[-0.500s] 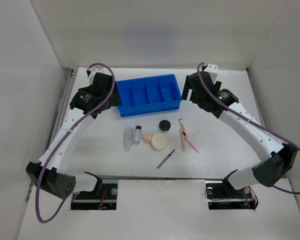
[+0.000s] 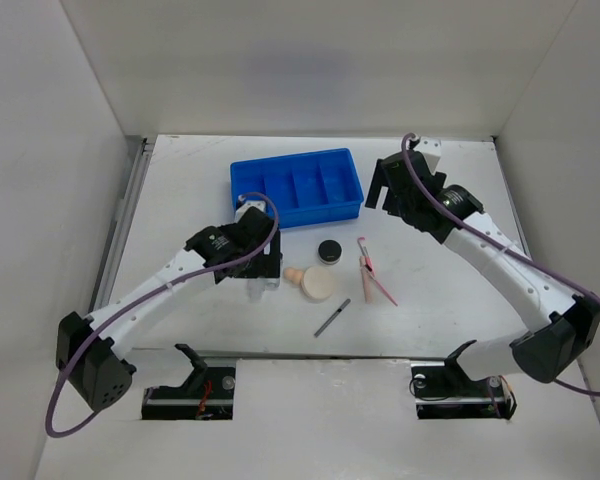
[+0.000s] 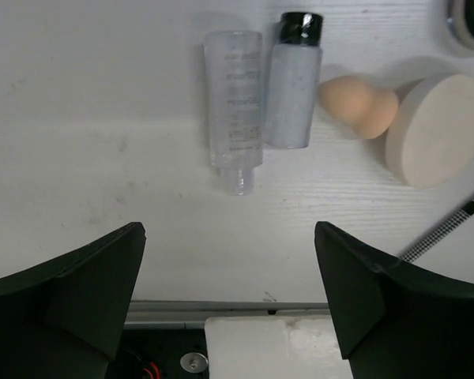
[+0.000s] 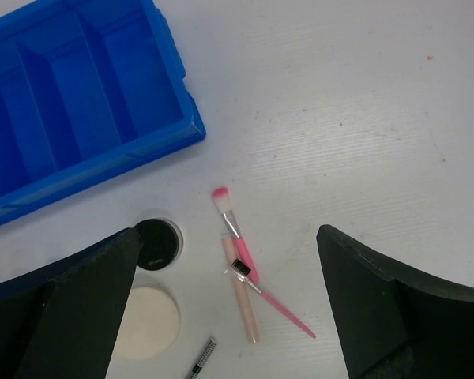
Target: Organize the makeup
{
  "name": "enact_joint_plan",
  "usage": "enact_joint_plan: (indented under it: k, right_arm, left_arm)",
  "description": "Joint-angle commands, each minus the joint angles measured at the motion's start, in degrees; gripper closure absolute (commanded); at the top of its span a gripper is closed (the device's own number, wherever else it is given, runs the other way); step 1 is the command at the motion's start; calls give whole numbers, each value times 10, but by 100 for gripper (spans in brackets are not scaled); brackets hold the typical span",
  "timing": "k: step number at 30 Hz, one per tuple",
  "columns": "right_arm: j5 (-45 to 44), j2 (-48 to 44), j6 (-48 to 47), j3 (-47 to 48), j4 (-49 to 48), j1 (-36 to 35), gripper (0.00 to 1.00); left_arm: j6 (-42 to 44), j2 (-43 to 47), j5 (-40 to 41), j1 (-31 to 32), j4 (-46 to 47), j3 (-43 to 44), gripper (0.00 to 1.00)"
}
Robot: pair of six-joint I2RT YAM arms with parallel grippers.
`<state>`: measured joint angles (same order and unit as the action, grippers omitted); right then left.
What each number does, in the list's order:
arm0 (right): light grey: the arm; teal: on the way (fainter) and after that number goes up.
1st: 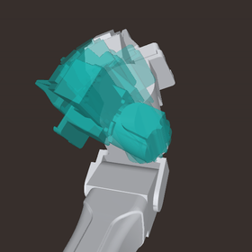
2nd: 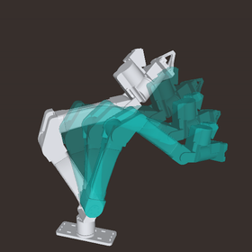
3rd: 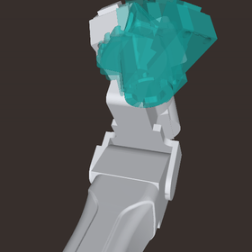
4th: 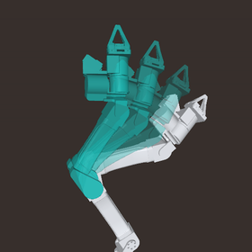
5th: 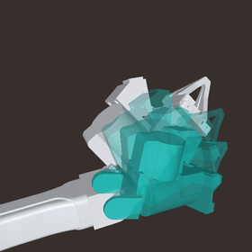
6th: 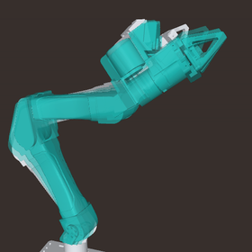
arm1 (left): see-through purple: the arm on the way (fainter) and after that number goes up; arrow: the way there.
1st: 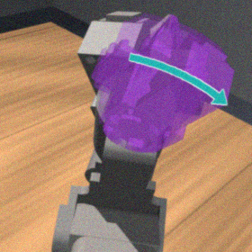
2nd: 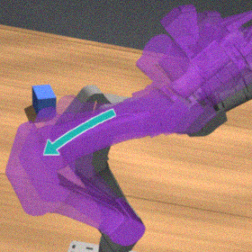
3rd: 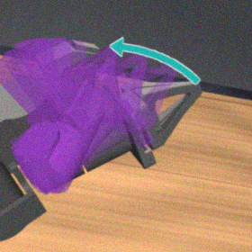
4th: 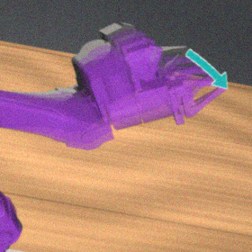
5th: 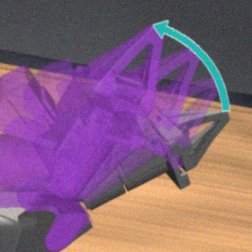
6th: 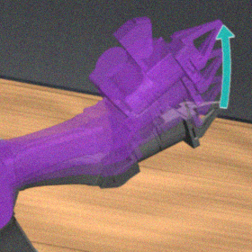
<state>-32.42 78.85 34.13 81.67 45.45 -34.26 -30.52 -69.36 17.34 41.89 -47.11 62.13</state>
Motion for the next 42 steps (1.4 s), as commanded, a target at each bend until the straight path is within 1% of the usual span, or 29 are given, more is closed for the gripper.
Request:
enact_joint_plan:
  k: [1, 4, 5, 7, 8, 10, 13, 15, 17, 19, 21, 24, 26, 30, 31, 32, 34, 35, 38, 39, 40, 41, 42]
  right_arm:
    - [24, 9, 4, 2, -14, -5, 0]
    - [25, 15, 4, 2, -14, -5, 0]
    - [25, 20, 4, 8, -14, -5, 0]
    - [19, 25, -1, 8, -3, -5, 0]
    - [19, 25, -1, 13, -3, -5, 0]
    - [12, 31, -1, 13, 3, -5, 0]
    - [7, 31, -1, 13, 9, -5, 0]
    - [7, 31, -1, 13, 9, -5, 0]
    - [7, 37, -1, 7, 9, -5, 0]
    - [7, 42, -1, 7, 9, -5, 0]
    - [12, 47, -1, 7, 9, -5, 0]
    - [12, 53, -1, 12, 9, -5, 0]
    - [12, 59, -1, 12, 14, -5, 0]
    - [12, 69, -1, 18, 19, -5, 0]
    - [12, 76, -1, 23, 19, -5, 0]
    - [12, 76, -1, 24, 19, -5, 0]
    - [12, 82, -1, 29, 19, -5, 0]
    - [12, 83, -1, 29, 19, -5, 0]
    - [7, 88, -1, 34, 24, -5, 0]
    - [7, 93, -1, 39, 24, -5, 0]
    - [7, 93, -1, 45, 24, -5, 0]
    - [7, 99, -6, 46, 31, -5, 0]
    - [7, 99, -6, 54, 38, -5, 0]
  left_arm:
    - [-47, -2, 10, -1, 40, -29, 14]
    - [-58, -42, 32, -1, 40, -34, 27]
    - [-58, -55, 32, -1, 49, -34, 29]
    - [-58, -60, 27, -1, 69, -46, 29]
    - [-58, -69, 27, -7, 75, -46, 27]
    - [-68, -81, 16, -36, 88, -69, 27]
    - [-62, -81, 9, -49, 126, -91, 23]
    - [-57, -81, 9, -49, 137, -97, 20]
    - [-57, -96, 9, -63, 137, -97, 19]
    - [-57, -108, -5, -71, 143, -104, 19]
    - [-57, -116, -5, -71, 165, -124, 19]
    - [-57, -127, -5, -82, 179, -129, 19]
    - [-57, -143, -5, -89, 185, -129, 22]
    - [-52, -169, -20, -101, 208, -129, 23]
    - [-52, -176, -20, -101, 214, -129, 26]
    - [-52, -183, -20, -101, 220, -129, 26]
    - [-58, -197, -25, -101, 234, -136, 30]
    - [-63, -198, -25, -101, 234, -136, 37]
    - [-63, -191, -14, -101, 239, -141, 52]
    - [-63, -184, -13, -101, 233, -141, 62]
    - [-56, -164, -13, -101, 227, -135, 66]
    - [-56, -150, -8, -101, 199, -130, 68]
    - [-50, -133, -8, -101, 181, -116, 68]
